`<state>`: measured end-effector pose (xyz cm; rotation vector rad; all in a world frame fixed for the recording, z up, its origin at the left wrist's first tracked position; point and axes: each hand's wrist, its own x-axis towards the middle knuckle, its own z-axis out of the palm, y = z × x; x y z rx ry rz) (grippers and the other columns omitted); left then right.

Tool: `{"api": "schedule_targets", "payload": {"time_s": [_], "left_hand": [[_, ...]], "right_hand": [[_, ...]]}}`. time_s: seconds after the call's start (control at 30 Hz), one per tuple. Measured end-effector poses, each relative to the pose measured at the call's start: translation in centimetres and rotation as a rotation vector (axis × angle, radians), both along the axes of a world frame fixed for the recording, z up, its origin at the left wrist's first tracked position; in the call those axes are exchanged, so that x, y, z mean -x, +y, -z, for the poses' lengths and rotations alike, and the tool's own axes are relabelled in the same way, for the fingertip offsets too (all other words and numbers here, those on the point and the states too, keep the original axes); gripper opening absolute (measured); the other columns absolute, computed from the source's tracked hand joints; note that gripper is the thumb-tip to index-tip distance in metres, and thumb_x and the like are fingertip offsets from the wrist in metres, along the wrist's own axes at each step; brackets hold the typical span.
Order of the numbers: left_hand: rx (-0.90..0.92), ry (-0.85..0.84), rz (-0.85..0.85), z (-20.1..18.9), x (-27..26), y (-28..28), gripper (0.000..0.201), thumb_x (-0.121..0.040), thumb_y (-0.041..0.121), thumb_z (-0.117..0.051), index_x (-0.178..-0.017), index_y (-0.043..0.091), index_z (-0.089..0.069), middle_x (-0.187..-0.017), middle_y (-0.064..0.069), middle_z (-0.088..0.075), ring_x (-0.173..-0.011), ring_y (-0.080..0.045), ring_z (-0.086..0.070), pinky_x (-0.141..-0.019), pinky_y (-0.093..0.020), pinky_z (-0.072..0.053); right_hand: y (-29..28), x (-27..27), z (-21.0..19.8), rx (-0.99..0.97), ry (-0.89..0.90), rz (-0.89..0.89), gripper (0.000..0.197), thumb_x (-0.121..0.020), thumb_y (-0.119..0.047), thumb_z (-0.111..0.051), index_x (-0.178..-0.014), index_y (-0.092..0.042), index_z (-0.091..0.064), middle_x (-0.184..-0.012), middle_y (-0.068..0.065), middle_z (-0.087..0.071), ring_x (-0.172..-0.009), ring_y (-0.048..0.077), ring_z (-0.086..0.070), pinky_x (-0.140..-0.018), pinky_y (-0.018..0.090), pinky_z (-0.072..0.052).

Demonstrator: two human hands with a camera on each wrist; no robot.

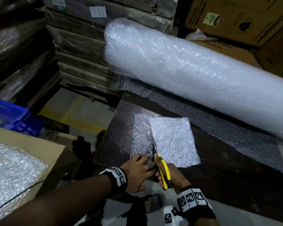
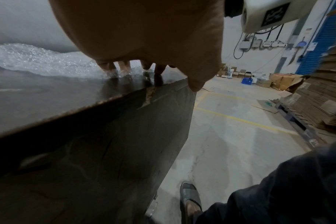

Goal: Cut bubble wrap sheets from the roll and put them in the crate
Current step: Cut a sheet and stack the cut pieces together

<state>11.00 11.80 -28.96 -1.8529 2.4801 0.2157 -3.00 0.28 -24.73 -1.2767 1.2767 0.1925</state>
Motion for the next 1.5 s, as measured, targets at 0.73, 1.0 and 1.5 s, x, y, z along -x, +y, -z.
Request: {"api": "schedule_targets", "payload": {"time_s": [0.73, 1.0, 1.5], "left_hand": [[-0.061, -0.011, -0.030, 0.3, 0.4, -0.1, 0.079, -0.072, 0.063, -0.061, -0.136, 0.020, -0.043, -0.149, -0.006, -0.040, -0.127, -0.037, -0.036, -0.095, -0.052, -0.045], [-0.098, 0.035, -0.074, 0.1, 0.9, -0.3, 0.073, -0.067, 0.055, -0.061, -0.130, 0.025, -0.043, -0.148, 0.000, -0.035, -0.124, -0.038, -0.043, -0.094, -0.053, -0.044], [-0.143, 0.025, -0.139, -1.2, 1.3, -0.9, 0.055, -0.081, 0.041, -0.056, -0.132, 0.023, -0.045, -0.149, 0.004, -0.038, -0.123, -0.036, -0.037, -0.092, -0.047, -0.036]], "right_hand": [[-2.1, -1.0, -0.4, -0.150, -0.027, -0.054, 0.085, -0.058, -0.091, -0.059, -0.074, -0.008, -0.056, -0.056, 0.007, -0.052, -0.048, 0.021, -0.052, -0.050, 0.030, -0.045], [-2.6, 1.2, -0.6, -0.201, -0.022, -0.142, 0.084, -0.070, -0.086, -0.054, -0.084, -0.004, -0.059, -0.063, 0.010, -0.057, -0.050, 0.023, -0.058, -0.047, 0.028, -0.049], [-2.0, 0.0, -1.2, -0.102, -0.031, -0.142, 0.093, -0.059, -0.092, -0.059, -0.084, -0.002, -0.059, -0.066, 0.013, -0.058, -0.054, 0.026, -0.059, -0.056, 0.034, -0.052]]}}
